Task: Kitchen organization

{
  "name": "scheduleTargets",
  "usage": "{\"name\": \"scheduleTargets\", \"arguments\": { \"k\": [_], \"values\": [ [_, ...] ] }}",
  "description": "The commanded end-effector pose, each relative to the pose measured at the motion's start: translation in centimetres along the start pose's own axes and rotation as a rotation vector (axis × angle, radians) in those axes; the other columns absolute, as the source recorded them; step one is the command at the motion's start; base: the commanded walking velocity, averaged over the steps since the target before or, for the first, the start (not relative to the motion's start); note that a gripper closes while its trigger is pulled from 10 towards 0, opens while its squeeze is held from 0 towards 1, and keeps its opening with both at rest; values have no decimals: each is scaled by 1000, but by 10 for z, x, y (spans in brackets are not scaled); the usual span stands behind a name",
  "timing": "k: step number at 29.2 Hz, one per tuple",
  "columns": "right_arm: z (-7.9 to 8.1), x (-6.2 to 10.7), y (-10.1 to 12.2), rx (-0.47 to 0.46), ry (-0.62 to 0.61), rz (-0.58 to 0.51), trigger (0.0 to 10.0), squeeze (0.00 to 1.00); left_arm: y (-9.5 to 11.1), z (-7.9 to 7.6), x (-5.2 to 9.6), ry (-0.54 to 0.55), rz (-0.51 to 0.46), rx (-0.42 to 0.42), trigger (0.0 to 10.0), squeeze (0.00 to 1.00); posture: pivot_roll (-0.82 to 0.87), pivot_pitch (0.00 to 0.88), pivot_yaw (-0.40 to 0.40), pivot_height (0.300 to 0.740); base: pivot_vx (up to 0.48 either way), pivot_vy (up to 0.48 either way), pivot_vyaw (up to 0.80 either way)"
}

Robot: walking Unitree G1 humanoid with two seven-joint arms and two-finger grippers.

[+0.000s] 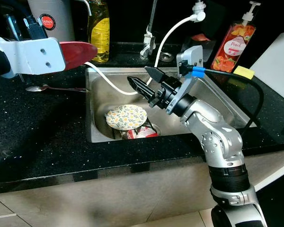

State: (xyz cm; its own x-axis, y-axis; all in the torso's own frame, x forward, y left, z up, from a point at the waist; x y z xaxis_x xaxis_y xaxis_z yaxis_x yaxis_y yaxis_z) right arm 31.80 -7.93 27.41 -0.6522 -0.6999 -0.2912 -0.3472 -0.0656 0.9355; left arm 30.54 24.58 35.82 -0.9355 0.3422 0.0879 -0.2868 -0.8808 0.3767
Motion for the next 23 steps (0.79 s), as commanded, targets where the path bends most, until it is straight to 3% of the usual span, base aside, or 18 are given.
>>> {"name": "scheduleTargets", "arguments": {
  "k": [1, 8, 12, 15, 18, 23],
  "values": [
    [-2, -2, 0, -6, -1, 3, 10000, 0, -5, 7, 9, 2, 57, -39, 10000, 0, 99, 0, -87, 740, 0, 0, 0],
    [-3, -1, 0, -4, -4, 2, 10000, 0, -44, -1, 12, -24, 251, -78, 10000, 0, 99, 0, -88, 740, 0, 0, 0],
    [-2, -1, 1, -4, -1, 1, 10000, 0, -51, -8, 10, -47, 265, -63, 10000, 0, 99, 0, -90, 740, 0, 0, 0],
    [-2, -1, 1, -4, 1, 1, 10000, 0, -52, -15, 10, -79, 260, -28, 10000, 0, 96, 0, -90, 740, 0, 0, 0],
    [-3, -1, 1, -2, 2, 2, 10000, 0, -39, -21, 10, -118, 178, 50, 10000, 0, 95, 0, -91, 740, 0, 0, 0],
    [-3, 0, 1, -1, 3, 3, 10000, 0, -27, -19, 12, -122, 115, 71, 10000, 0, 95, 0, -91, 740, 0, 0, 0]
  ]
}}
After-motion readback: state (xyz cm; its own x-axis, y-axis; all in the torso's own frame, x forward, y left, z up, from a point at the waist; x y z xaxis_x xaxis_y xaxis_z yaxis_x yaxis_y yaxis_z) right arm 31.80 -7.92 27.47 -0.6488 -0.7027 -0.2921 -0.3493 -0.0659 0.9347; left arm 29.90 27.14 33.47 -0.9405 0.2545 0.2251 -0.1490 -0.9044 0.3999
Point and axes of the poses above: a point about 5 cm out from each wrist's last joint towards the gripper, its own x axis pointing back from the gripper into the wrist, its own y axis along the axis of the wrist's last joint, z = x × y, the point moved 1 cm from there along -x, pointing out of the wrist towards the gripper, and after that the axes turned 13 degrees about x, right-handed, at the moved point
